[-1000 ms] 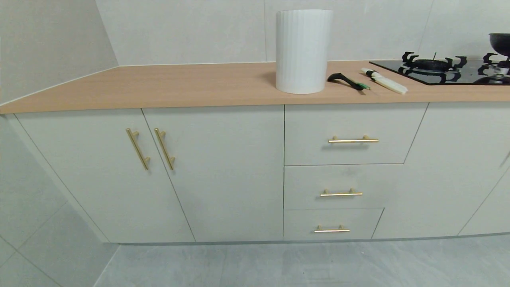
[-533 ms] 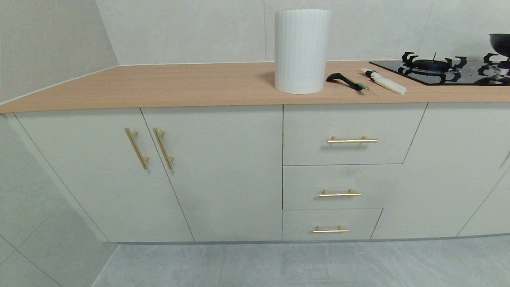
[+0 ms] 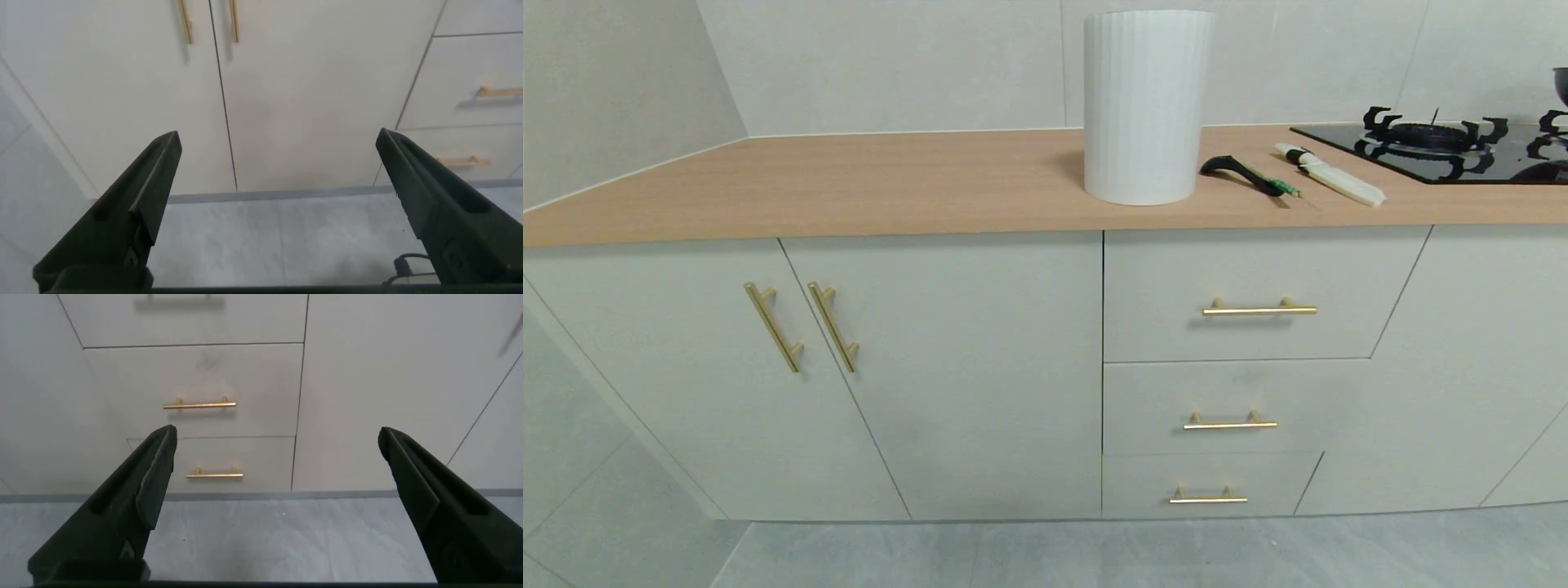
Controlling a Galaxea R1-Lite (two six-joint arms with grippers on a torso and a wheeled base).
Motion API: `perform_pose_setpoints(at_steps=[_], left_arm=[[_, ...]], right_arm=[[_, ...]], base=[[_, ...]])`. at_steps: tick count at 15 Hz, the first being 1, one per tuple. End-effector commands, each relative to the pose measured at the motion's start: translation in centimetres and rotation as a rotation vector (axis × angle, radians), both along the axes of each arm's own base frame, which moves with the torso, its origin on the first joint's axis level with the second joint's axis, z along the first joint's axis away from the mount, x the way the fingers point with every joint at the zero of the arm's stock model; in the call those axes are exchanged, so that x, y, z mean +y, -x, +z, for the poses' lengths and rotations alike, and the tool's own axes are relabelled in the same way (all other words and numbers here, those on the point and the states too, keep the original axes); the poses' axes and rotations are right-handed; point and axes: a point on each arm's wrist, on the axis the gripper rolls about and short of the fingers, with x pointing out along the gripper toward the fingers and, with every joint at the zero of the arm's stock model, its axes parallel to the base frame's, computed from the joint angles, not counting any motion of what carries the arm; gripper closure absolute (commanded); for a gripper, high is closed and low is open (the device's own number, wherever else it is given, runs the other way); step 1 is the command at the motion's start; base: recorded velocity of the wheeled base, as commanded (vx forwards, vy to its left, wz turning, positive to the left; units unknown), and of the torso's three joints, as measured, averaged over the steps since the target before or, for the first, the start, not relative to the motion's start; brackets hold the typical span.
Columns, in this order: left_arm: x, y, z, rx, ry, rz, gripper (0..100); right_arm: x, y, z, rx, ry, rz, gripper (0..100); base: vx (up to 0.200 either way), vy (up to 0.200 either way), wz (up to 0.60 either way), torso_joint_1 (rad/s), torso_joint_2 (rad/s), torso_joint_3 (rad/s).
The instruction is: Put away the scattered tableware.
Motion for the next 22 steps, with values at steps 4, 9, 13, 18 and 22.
perform_pose_setpoints(at_steps=[4,9,13,18,22], left_arm=[[0.0,0.0,0.0,0.001,-0.002,0.000,0],[0.0,0.0,0.0,0.001,-0.002,0.000,0],[0.0,0.0,0.0,0.001,-0.002,0.000,0],[0.0,0.0,0.0,0.001,-0.002,-0.001,0],[0.0,0.0,0.0,0.001,-0.002,-0.001,0]], right_arm=[[0.0,0.0,0.0,0.001,0.001,0.000,0],[0.0,0.0,0.0,0.001,0.004,0.000,0],[0.0,0.9,3.0,-0.136,-0.013,0.004,0],[0.5,-2.5,5.8,0.176,-0.022,0.281,0],[1.2,-9.1,10.6,0.374,-0.018,0.315,0]], base=[[0.000,0.000,0.00,0.000,0.00,0.000],[0.000,0.000,0.00,0.000,0.00,0.000],[0.000,0.000,0.00,0.000,0.00,0.000],[0.000,0.000,0.00,0.000,0.00,0.000],[0.000,0.000,0.00,0.000,0.00,0.000]])
